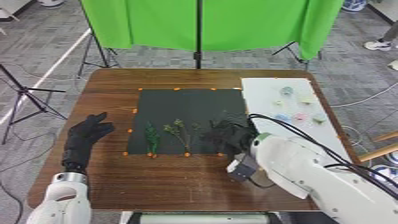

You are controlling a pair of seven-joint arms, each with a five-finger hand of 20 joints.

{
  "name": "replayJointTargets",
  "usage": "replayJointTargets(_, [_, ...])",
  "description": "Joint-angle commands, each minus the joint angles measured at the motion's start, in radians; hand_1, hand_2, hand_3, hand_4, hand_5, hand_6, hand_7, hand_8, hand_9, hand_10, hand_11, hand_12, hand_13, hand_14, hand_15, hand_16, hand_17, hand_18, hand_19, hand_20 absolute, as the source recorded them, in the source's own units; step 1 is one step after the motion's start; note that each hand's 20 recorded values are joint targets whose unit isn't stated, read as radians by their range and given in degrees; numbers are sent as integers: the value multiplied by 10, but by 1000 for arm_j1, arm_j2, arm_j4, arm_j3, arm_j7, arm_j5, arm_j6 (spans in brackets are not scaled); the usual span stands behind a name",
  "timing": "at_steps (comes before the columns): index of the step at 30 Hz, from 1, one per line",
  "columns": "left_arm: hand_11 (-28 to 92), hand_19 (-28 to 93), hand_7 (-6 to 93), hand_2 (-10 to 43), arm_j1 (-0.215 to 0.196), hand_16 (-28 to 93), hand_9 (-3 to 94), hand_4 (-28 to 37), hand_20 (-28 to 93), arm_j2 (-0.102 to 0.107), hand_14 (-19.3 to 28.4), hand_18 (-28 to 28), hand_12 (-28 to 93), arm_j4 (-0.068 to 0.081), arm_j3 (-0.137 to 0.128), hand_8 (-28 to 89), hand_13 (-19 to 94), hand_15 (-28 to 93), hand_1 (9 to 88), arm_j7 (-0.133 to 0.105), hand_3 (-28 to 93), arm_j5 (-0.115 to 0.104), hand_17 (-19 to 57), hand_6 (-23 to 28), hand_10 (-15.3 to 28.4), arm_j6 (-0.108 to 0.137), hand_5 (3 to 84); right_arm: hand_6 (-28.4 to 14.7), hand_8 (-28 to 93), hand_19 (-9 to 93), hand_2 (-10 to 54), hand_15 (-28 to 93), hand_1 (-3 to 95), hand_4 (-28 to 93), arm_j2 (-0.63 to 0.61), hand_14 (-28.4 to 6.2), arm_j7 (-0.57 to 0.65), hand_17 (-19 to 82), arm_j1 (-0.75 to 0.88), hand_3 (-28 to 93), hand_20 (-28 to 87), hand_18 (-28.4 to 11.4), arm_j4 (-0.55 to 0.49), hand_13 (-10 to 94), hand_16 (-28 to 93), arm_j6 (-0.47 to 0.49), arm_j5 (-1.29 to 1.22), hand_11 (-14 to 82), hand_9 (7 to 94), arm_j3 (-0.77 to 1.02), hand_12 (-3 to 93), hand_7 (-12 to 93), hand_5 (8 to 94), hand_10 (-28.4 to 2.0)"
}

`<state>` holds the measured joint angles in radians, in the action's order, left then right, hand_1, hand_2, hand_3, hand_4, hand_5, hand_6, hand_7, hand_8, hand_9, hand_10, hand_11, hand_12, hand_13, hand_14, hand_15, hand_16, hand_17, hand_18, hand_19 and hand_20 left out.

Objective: Arrange flowers

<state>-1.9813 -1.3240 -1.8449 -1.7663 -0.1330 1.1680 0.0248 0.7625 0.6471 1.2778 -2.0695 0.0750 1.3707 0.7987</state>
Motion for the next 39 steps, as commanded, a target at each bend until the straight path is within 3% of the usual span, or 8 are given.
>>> replayJointTargets(1, [233, 326, 67, 137, -13, -48, 545, -229, 162, -7, 216, 181, 107, -4, -2, -50, 450, 282, 288, 6, 587, 3, 125, 95, 183, -2, 534, -47, -61, 932, -37, 540, 249, -116, -44, -50, -68, 628, -44, 633, 530, -165, -96, 937, 274, -70, 193, 112, 701, 104, 155, 123, 586, -157])
replayJointTargets(6, [232, 349, 68, 137, -16, -48, 545, -229, 172, -9, 217, 187, 107, -5, -3, -50, 451, 282, 289, 8, 585, 3, 131, 95, 183, -6, 534, -41, -64, 932, -89, 544, 260, -124, -82, -49, 16, 614, -70, 619, 538, -166, -44, 926, 298, 107, 351, 133, 724, 185, 188, 127, 587, -155])
replayJointTargets(10, [233, 356, 67, 137, -18, -47, 545, -229, 172, -8, 217, 189, 107, -5, 2, -50, 451, 283, 290, -3, 585, -2, 131, 95, 183, 14, 534, -40, -61, 932, -95, 550, 260, -126, -97, -60, 71, 588, -57, 604, 524, -178, 17, 903, 299, 152, 502, 130, 708, 191, 192, 119, 576, -158])
replayJointTargets(15, [233, 358, 69, 137, -14, -47, 545, -228, 168, -9, 216, 190, 108, -4, 0, -50, 452, 282, 290, 0, 585, 2, 130, 95, 184, 3, 535, -47, -61, 932, -95, 546, 284, -121, -104, -62, 131, 580, -46, 601, 511, -181, 81, 898, 295, 223, 627, 124, 697, 176, 190, 113, 572, -165])
replayJointTargets(32, [234, 360, 67, 137, 1, -47, 545, -228, 162, -12, 217, 190, 108, 9, 12, -50, 452, 283, 290, 7, 585, 3, 129, 96, 183, -10, 535, -40, -63, 932, -95, 540, 349, -128, -64, -43, 213, 625, -29, 610, 507, -164, 224, 935, 290, 202, 618, 144, 755, 160, 185, 109, 573, -163])
replayJointTargets(39, [234, 361, 68, 137, 9, -47, 545, -228, 161, -14, 217, 190, 107, 17, 15, -50, 452, 283, 290, 4, 585, 4, 128, 95, 183, -23, 534, -45, -63, 932, -95, 548, 375, -130, -50, -40, 226, 634, 10, 616, 507, -158, 253, 937, 287, 116, 583, 144, 762, 172, 182, 113, 571, -161])
